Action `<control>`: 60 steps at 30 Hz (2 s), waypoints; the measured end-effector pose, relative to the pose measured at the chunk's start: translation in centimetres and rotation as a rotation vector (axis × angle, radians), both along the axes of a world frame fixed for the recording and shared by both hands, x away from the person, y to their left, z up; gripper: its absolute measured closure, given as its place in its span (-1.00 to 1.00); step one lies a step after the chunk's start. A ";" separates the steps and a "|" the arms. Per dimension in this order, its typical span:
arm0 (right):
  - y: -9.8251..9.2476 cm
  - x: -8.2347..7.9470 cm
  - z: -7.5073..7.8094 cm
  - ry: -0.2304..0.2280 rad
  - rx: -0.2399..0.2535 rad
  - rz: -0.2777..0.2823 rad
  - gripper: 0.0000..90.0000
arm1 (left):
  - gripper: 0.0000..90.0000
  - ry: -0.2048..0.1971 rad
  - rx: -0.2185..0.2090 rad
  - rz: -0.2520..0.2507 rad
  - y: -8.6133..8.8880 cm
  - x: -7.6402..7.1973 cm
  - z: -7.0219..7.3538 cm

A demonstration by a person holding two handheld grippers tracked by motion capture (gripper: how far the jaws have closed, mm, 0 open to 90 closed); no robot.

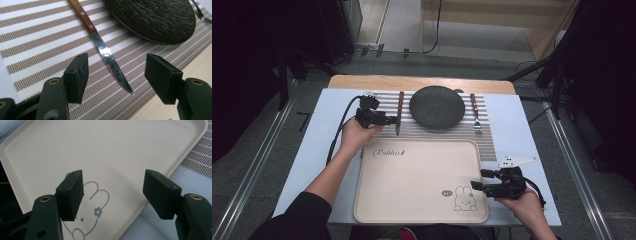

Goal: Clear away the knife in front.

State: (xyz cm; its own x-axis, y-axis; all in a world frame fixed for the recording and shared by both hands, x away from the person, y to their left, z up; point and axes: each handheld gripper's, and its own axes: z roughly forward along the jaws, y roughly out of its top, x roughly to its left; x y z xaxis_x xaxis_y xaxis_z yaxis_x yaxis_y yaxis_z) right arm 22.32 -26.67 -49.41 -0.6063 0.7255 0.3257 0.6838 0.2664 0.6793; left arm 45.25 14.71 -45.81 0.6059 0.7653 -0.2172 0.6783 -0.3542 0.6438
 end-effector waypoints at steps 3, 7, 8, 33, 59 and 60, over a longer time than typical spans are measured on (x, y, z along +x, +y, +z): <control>0.0 0.0 0.0 0.000 0.000 0.000 -0.29 | -0.21 -0.020 0.029 0.003 -0.5 0.3 0.0; 0.0 0.0 0.0 0.004 0.002 -0.003 -0.29 | -0.21 -0.027 0.041 0.014 -1.0 0.9 -0.1; 0.0 0.0 0.0 0.004 0.002 -0.003 -0.29 | -0.21 -0.033 0.042 0.016 -1.1 1.0 -0.1; 0.1 0.0 -0.1 -0.010 -0.001 0.000 -0.30 | -0.21 -0.205 0.079 0.099 -2.8 3.1 -3.6; 0.0 0.0 -0.1 -0.015 0.000 -0.005 -0.30 | -0.21 -0.193 0.079 0.154 -4.4 4.8 -5.0; 0.0 -0.1 -0.1 -0.015 0.000 -0.005 -0.30 | -0.21 -0.192 0.083 0.158 -4.4 4.8 -5.1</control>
